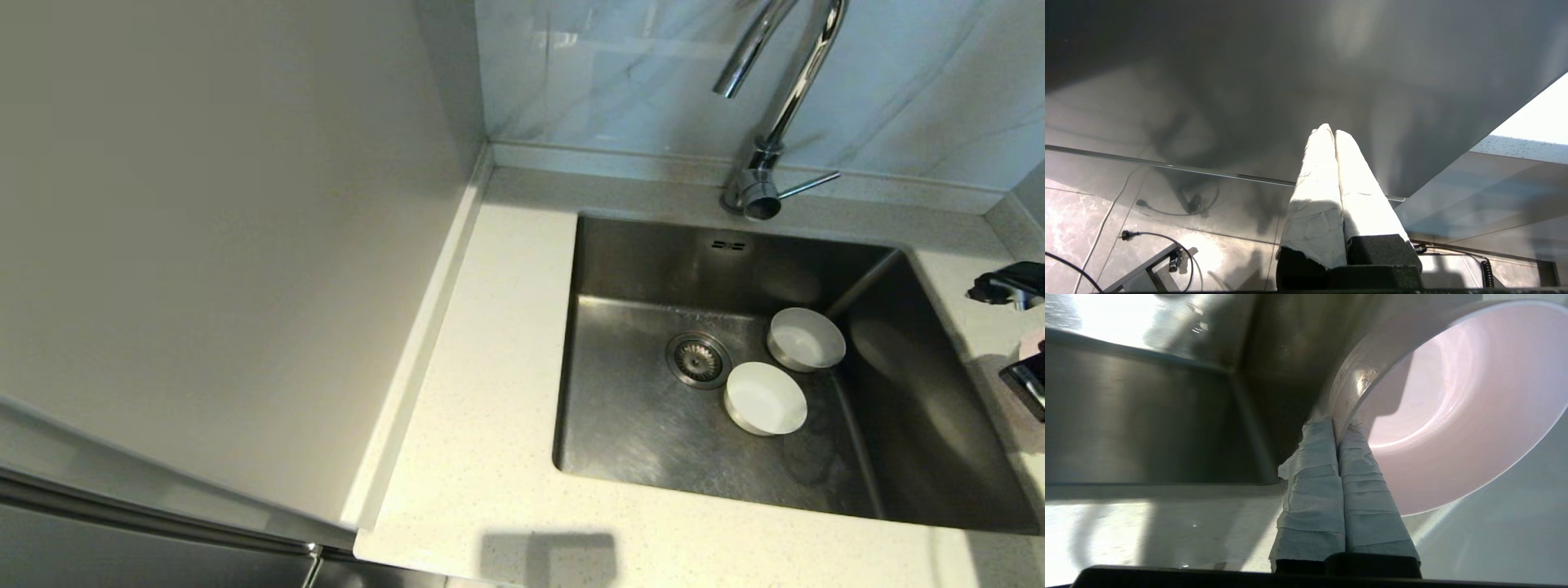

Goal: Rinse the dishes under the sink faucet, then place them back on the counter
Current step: Put a bowl into the sink

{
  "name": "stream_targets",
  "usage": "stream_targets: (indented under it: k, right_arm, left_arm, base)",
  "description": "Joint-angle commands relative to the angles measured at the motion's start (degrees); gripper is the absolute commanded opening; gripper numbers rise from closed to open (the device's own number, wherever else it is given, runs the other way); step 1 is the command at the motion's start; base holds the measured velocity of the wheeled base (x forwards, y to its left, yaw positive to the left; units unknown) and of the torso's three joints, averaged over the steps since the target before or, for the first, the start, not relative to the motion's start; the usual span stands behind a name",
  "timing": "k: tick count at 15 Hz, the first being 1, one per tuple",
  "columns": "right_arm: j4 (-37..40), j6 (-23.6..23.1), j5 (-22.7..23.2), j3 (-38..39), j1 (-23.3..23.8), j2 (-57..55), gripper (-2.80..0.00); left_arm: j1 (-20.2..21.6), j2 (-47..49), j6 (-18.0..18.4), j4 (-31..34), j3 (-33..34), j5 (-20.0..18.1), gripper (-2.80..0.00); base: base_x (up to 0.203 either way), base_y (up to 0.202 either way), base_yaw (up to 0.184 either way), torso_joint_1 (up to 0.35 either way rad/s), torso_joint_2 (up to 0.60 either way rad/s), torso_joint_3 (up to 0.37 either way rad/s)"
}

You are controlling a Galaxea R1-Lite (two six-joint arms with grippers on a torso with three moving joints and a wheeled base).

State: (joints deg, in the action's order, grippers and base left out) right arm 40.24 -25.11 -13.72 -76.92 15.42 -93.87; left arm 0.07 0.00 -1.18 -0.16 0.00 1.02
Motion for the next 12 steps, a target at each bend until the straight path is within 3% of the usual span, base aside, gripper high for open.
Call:
stream_targets:
  k: [1,3,7,12]
  right_arm:
    - [-2.0,-0.1,0.0,2.8,-3.9,2.4,-2.80]
    - [-9.8,-0.1,0.0,7.7,-8.8,2.7,-2.80]
    - [-33.8,-0.1,0.0,19.2,-21.3,-1.2,-2.80]
    - [-49.7,-0.2,0.0,20.6,-29.3,-12.2,-2.80]
  left_arm:
    - [0.0,-0.2,0.0,0.0,0.0,0.0,-2.80]
    - [0.0,-0.2,0.0,0.0,0.0,0.0,-2.80]
    - [0.0,-0.2,0.0,0.0,0.0,0.0,-2.80]
    - [0.0,-0.2,0.0,0.0,0.0,0.0,-2.80]
  base:
    - [0.000,0.000,0.000,0.000,0.00,0.000]
    - [0.000,0.000,0.000,0.000,0.00,0.000]
    - [0.000,0.000,0.000,0.000,0.00,0.000]
    - [0.000,0.000,0.000,0.000,0.00,0.000]
